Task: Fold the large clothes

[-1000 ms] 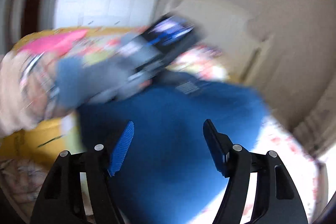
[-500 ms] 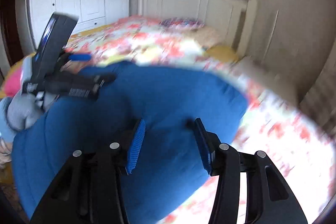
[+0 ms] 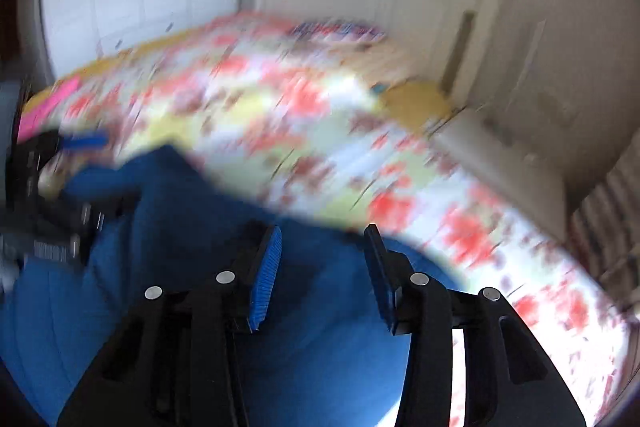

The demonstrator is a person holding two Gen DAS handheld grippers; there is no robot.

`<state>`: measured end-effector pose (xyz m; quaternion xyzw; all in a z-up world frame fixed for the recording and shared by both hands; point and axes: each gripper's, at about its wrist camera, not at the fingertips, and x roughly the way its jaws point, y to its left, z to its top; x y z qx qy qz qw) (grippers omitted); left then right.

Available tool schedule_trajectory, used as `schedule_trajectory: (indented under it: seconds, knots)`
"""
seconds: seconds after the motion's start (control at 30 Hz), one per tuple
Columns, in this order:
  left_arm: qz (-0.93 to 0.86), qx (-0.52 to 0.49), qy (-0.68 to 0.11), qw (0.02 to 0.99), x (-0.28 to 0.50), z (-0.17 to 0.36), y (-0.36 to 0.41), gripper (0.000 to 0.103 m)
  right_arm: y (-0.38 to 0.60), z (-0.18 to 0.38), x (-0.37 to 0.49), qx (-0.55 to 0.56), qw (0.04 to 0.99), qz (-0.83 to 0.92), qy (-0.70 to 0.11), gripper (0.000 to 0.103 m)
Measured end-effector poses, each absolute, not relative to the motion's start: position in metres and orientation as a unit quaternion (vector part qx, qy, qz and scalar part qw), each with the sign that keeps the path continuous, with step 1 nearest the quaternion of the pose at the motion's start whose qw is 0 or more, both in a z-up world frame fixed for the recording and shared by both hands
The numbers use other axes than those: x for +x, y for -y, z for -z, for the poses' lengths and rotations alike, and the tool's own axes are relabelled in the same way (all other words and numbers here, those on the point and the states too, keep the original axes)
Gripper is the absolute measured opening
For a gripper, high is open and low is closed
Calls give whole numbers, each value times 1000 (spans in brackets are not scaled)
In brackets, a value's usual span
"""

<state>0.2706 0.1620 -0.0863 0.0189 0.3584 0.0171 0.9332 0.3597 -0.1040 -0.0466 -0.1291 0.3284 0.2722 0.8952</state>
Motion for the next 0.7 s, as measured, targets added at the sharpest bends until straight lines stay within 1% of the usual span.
schedule_trajectory:
  seconds: [0.07,0.1,0.13,0.17,0.3,0.37,0.47,0.53,0.6,0.63,0.67,0.7]
  knots:
    - [-17,19,-359,933,271,87,-162,101,101,67,375,-130,887,-264,-357,42]
    - [-17,19,-359,933,271,87,-162,101,95,89,382,-146,869,-269,-389,43]
    - [-16,17,-361,932,272,87,-162,101,96,100,385,-131,866,-277,-395,43]
    - [-16,18,-364,931,272,88,-162,101,102,100,387,-100,871,-274,-397,43]
    - [-13,16,-365,931,272,89,-162,101,97,80,375,-140,877,-240,-391,43]
    - [-13,15,-366,930,272,89,-162,101,100,53,353,-137,898,-219,-356,43]
    - [-10,8,-367,930,272,89,-164,101,107,32,308,-95,904,-269,-319,43]
    - [-10,7,-367,930,272,90,-164,101,98,37,281,-127,892,-291,-323,48]
    - [-7,9,-367,930,272,90,-164,101,81,67,267,-178,869,-295,-354,48]
    - [-8,8,-369,930,273,90,-164,101,79,76,261,-183,878,-286,-337,49]
    - [-7,7,-372,928,274,91,-165,101,82,80,260,-166,885,-286,-329,49]
    - [-3,2,-376,927,275,92,-166,101,89,80,264,-142,884,-290,-338,49]
